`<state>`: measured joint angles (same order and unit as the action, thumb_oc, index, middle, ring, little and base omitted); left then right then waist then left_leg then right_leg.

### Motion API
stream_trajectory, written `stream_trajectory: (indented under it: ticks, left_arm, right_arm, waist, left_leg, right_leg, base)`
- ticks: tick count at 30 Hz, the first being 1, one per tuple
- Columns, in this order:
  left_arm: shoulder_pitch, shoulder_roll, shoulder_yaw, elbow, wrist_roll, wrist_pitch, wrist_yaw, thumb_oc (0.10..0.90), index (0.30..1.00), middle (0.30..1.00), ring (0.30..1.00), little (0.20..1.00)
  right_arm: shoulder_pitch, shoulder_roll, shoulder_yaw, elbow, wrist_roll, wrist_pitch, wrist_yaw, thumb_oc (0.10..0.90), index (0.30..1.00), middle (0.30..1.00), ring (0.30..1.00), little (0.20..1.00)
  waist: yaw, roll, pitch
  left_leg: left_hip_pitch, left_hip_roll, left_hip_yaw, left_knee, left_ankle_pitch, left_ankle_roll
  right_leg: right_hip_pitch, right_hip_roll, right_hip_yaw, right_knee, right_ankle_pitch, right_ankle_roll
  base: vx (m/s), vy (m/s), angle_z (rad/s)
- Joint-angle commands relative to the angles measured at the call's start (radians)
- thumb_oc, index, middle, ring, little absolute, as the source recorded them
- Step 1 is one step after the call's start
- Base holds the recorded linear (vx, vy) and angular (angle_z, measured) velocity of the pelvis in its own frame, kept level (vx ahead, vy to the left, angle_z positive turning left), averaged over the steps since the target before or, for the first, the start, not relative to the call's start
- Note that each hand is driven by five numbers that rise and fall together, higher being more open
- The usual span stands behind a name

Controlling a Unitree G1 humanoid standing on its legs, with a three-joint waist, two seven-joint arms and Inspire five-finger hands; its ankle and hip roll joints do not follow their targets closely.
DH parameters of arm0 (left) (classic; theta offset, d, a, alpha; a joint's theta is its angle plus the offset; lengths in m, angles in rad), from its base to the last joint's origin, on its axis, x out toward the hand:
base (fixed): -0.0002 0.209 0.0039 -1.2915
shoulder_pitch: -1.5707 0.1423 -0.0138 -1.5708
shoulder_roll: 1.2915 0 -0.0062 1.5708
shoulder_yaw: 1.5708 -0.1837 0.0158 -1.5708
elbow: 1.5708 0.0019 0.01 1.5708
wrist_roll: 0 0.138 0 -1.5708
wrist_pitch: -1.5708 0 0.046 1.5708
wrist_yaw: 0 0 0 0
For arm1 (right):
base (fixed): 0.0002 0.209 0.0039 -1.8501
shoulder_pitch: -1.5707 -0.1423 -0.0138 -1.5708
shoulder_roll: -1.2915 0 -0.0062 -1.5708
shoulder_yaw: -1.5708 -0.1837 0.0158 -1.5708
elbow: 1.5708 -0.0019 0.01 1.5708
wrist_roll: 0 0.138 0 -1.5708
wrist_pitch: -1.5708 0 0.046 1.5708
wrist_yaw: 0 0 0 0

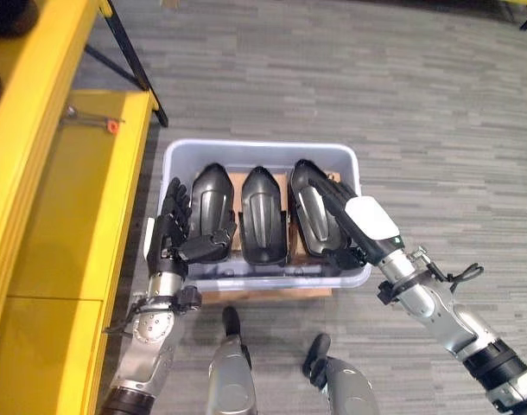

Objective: Move parts from the plastic box to the shelf.

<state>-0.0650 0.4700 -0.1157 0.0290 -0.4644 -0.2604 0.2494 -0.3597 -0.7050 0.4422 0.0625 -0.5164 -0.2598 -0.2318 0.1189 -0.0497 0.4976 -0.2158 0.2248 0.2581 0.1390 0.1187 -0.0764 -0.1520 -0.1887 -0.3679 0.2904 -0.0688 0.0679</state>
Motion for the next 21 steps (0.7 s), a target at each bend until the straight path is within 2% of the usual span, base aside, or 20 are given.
stream_trajectory:
  ticks: [1, 4, 10, 17, 18, 21]
  left_arm:
    - [-0.064, 0.062, 0.018, -0.127, 0.032, -0.132, 0.024, 0.9, 1.0, 1.0, 1.0, 1.0]
    - [-0.073, 0.071, 0.025, -0.118, 0.043, -0.106, 0.031, 0.9, 1.0, 1.0, 1.0, 1.0]
    - [-0.078, 0.08, 0.034, -0.117, 0.041, -0.118, 0.024, 0.9, 1.0, 1.0, 1.0, 1.0]
    - [-0.092, 0.073, 0.021, -0.123, 0.053, -0.112, 0.027, 0.9, 1.0, 1.0, 1.0, 1.0]
    - [-0.093, 0.071, 0.02, -0.126, 0.052, -0.107, 0.034, 0.9, 1.0, 1.0, 1.0, 1.0]
    - [-0.093, 0.065, 0.017, -0.129, 0.056, -0.1, 0.042, 0.9, 1.0, 1.0, 1.0, 1.0]
  right_arm:
    - [-0.142, -0.037, 0.03, -0.045, -0.037, -0.037, -0.076, 0.9, 1.0, 1.0, 1.0, 1.0]
    - [-0.19, -0.034, 0.069, -0.02, -0.032, 0.016, -0.056, 0.9, 1.0, 1.0, 1.0, 1.0]
    - [-0.21, -0.044, 0.097, 0.038, -0.026, 0.061, -0.058, 0.9, 1.0, 1.0, 1.0, 1.0]
    - [-0.213, -0.046, 0.093, 0.073, -0.031, 0.122, -0.068, 0.9, 1.0, 1.0, 1.0, 1.0]
    - [-0.205, -0.047, 0.084, 0.073, -0.039, 0.166, -0.096, 0.9, 1.0, 1.0, 1.0, 1.0]
    - [-0.187, -0.043, 0.058, 0.075, -0.06, 0.232, -0.137, 0.9, 1.0, 1.0, 1.0, 1.0]
  waist:
    - [0.001, -0.001, -0.044]
    - [0.01, 0.002, -0.021]
    - [0.013, 0.014, 0.018]
    - [0.006, 0.023, 0.022]
    - [0.001, 0.026, 0.022]
    - [-0.008, 0.032, 0.022]
  left_leg:
    - [-0.041, 0.003, -0.054, 0.087, -0.102, -0.037]
    - [-0.065, -0.002, -0.062, 0.091, -0.099, -0.037]
    - [-0.101, -0.017, -0.073, 0.099, -0.096, -0.028]
    - [-0.135, -0.029, -0.072, 0.101, -0.099, -0.021]
    - [-0.14, -0.031, -0.071, 0.098, -0.098, -0.019]
    - [-0.143, -0.036, -0.064, 0.093, -0.101, -0.015]
  right_leg:
    - [0.041, -0.001, 0.051, 0.031, -0.1, 0.024]
    - [0.007, 0.001, 0.05, 0.054, -0.103, 0.022]
    - [-0.056, -0.001, 0.057, 0.098, -0.107, 0.021]
    - [-0.119, -0.002, 0.064, 0.133, -0.109, 0.02]
    - [-0.137, 0.0, 0.067, 0.145, -0.111, 0.019]
    - [-0.157, 0.001, 0.074, 0.159, -0.116, 0.019]
  base:
    - [-0.08, -0.013, 0.02]
    - [-0.05, -0.011, 0.04]
    - [-0.06, 0.007, 0.05]
    - [-0.04, 0.008, 0.0]
    - [-0.04, 0.026, -0.03]
    - [-0.04, 0.03, -0.01]
